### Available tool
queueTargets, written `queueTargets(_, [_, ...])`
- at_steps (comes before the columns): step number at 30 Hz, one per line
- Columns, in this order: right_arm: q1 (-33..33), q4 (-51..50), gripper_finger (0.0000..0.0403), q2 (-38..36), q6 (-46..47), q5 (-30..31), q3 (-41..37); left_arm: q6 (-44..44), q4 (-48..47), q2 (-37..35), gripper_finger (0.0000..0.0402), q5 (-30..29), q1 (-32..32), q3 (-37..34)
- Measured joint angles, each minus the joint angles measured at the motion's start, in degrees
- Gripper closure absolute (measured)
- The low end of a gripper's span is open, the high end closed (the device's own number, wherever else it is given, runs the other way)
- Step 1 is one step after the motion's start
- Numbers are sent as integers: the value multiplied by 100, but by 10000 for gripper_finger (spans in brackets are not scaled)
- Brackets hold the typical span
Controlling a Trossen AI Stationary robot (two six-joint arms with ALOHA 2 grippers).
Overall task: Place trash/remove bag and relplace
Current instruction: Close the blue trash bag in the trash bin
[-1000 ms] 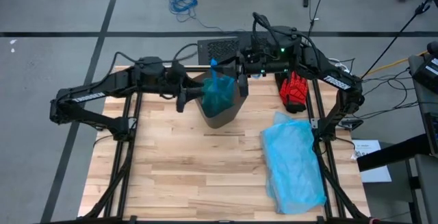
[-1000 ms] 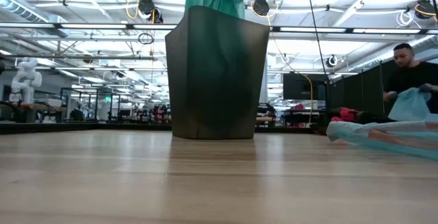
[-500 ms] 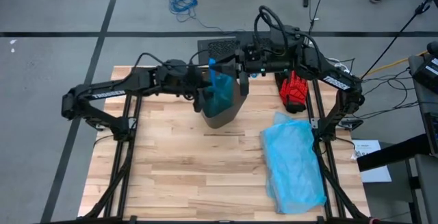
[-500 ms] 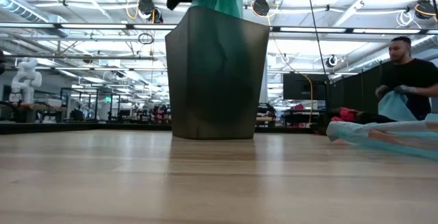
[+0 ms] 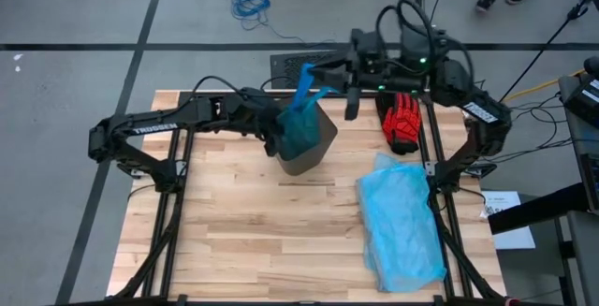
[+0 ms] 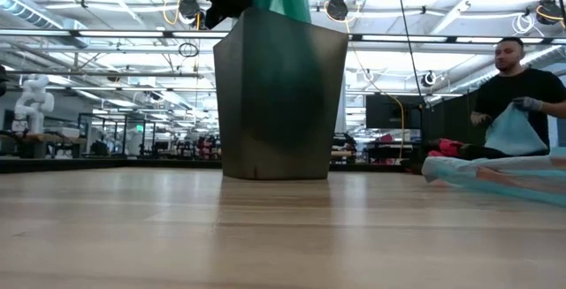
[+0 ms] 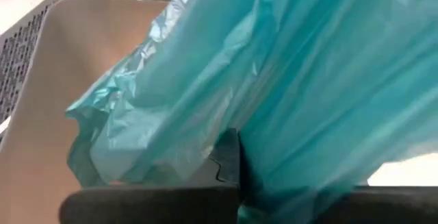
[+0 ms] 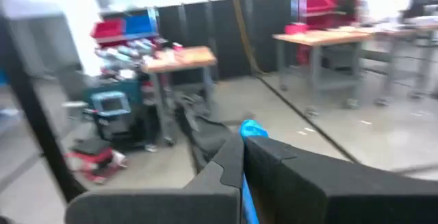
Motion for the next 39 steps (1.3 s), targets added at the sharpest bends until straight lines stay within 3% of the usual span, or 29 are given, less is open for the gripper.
queueTargets(5, [0,-579,403,-206,-106,605,3,-70,-7,-39,400,-4,0,-2])
queueTargets(14, [0,-777,403,-44,50,606,7,-360,353,-366,397,324,2,31])
queueTargets(29, [-2,-873,403,-38,-20,585,7,-322,344,-1221,254,348,0,262])
queueTargets(39, [-9,-878,403,155,-22,539,9,-381,979,-1289,233,762,0,279])
